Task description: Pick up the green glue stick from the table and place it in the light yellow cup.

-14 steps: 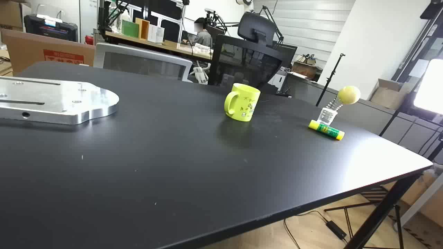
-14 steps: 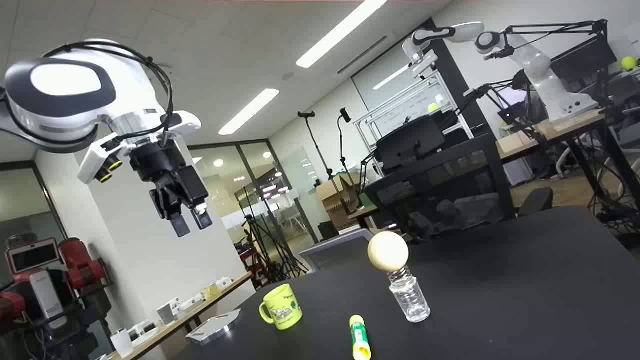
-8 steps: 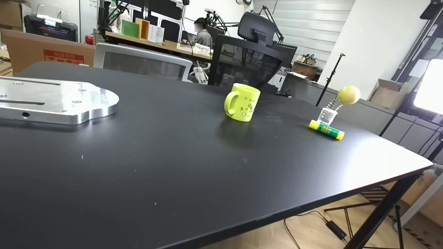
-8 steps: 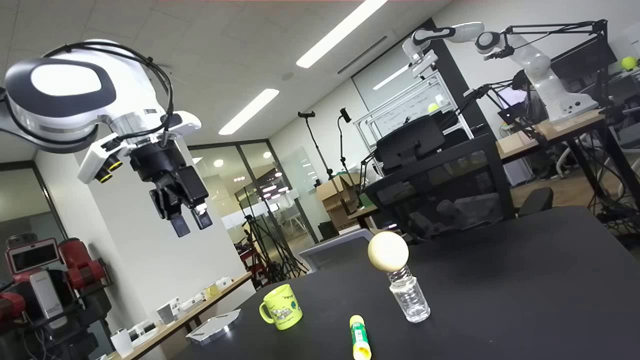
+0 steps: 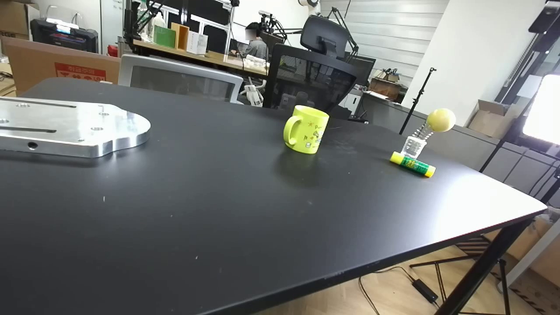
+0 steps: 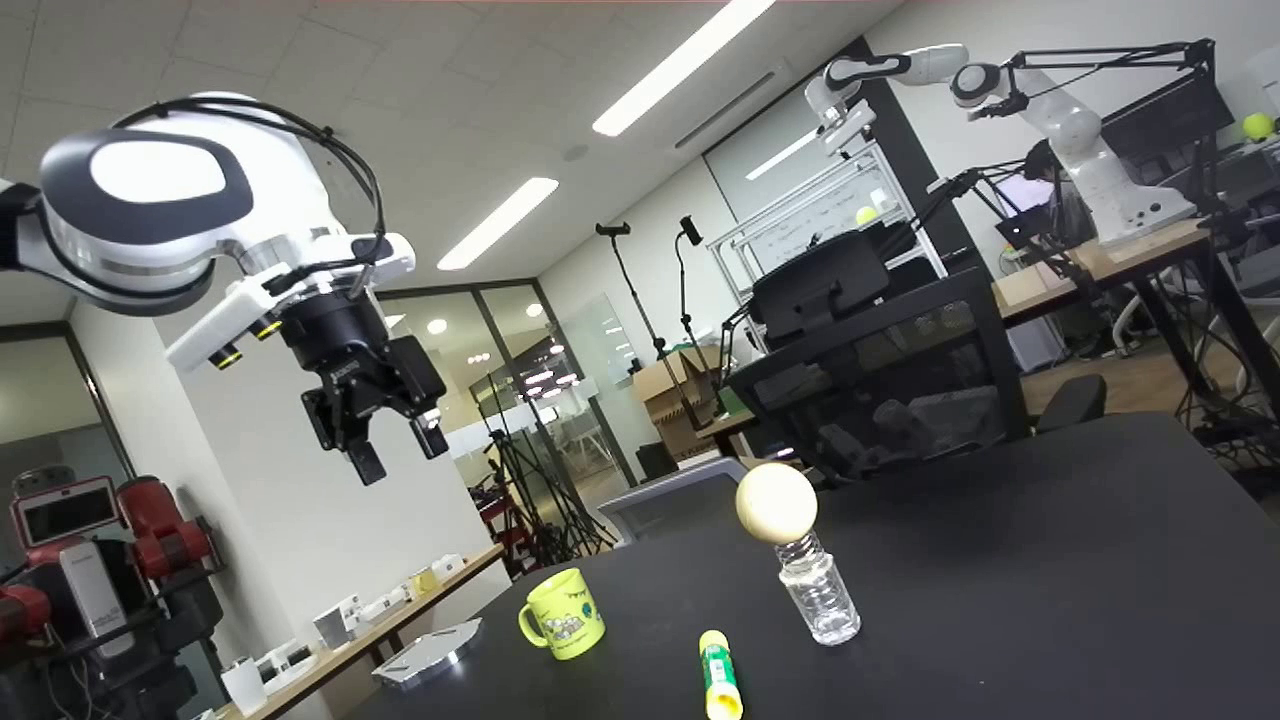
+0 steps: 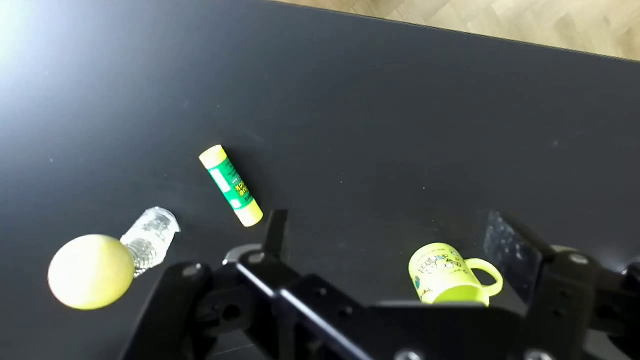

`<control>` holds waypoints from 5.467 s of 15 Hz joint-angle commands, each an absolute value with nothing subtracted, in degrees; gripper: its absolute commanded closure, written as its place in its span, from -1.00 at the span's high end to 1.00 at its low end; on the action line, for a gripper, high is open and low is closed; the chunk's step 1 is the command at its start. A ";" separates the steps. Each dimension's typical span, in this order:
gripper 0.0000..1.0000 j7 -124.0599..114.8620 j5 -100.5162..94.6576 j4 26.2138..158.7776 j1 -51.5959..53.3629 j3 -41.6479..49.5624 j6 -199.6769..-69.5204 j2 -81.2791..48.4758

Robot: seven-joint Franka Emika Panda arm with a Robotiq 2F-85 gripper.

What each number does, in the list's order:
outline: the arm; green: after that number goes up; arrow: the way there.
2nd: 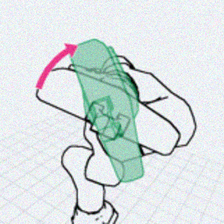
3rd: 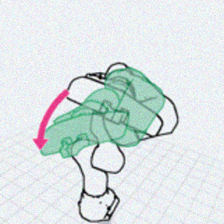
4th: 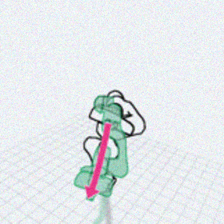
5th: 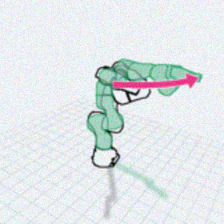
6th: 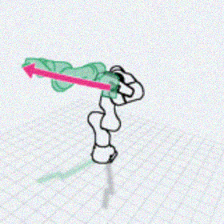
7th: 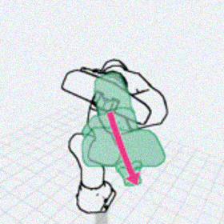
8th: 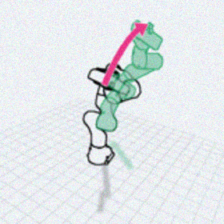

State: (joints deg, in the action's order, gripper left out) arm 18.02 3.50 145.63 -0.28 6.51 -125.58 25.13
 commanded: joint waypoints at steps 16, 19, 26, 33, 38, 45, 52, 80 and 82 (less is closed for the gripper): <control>1.00 35.49 -0.98 113.04 -2.65 2.08 -134.78 -18.02; 1.00 35.85 0.37 112.37 -3.20 1.61 -134.89 -19.01; 1.00 34.71 -2.22 114.93 -5.72 1.17 -144.35 -26.22; 1.00 34.26 -3.60 115.50 -8.22 0.33 -150.59 -32.12; 1.00 34.17 -3.61 115.63 -9.04 -0.06 -151.11 -34.15; 1.00 33.54 -5.02 115.44 -9.01 0.51 -150.81 -35.90; 0.06 33.19 -5.62 115.44 -9.16 0.87 -150.99 -37.02; -0.81 -7.49 18.04 79.55 -5.35 -0.35 -98.77 -42.28; -0.81 -9.53 19.74 74.39 -5.26 -0.73 -97.01 -45.17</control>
